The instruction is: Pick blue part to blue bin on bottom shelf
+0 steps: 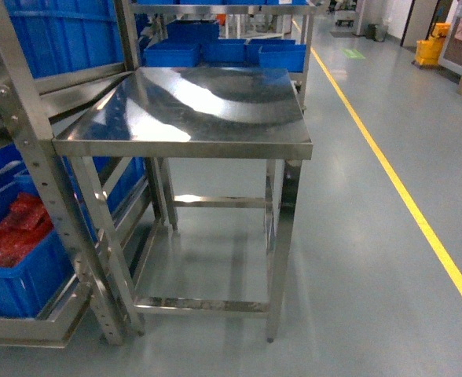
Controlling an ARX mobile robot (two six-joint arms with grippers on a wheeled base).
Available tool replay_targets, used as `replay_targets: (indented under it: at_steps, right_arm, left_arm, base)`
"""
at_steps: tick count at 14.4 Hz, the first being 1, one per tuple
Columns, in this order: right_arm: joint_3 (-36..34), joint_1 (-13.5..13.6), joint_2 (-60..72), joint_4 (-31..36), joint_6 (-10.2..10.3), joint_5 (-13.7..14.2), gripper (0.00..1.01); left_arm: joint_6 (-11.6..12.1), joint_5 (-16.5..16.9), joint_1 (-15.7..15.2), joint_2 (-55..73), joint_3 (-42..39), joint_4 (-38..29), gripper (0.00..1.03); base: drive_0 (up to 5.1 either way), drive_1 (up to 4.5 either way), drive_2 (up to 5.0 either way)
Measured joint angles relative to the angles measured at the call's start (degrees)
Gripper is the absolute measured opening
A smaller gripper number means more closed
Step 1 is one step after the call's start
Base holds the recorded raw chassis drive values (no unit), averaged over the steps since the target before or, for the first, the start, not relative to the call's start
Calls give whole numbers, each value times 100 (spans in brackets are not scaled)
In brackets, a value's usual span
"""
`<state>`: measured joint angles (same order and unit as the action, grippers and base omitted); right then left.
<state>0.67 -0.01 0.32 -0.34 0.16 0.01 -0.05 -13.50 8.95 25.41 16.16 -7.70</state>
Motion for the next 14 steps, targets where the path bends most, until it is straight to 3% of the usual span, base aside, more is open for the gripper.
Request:
replay_targets:
  at_steps: [4, 14]
  right_arm:
    - [0, 0, 0, -2, 0, 0, 98]
    - [0, 0, 0, 20, 0, 0, 98]
  left_arm:
    - [0, -4, 0, 31, -2, 7, 44]
    - [0, -4, 2, 4, -2, 20, 44]
  base:
    - [0, 0, 0]
    - [-479, 338, 160]
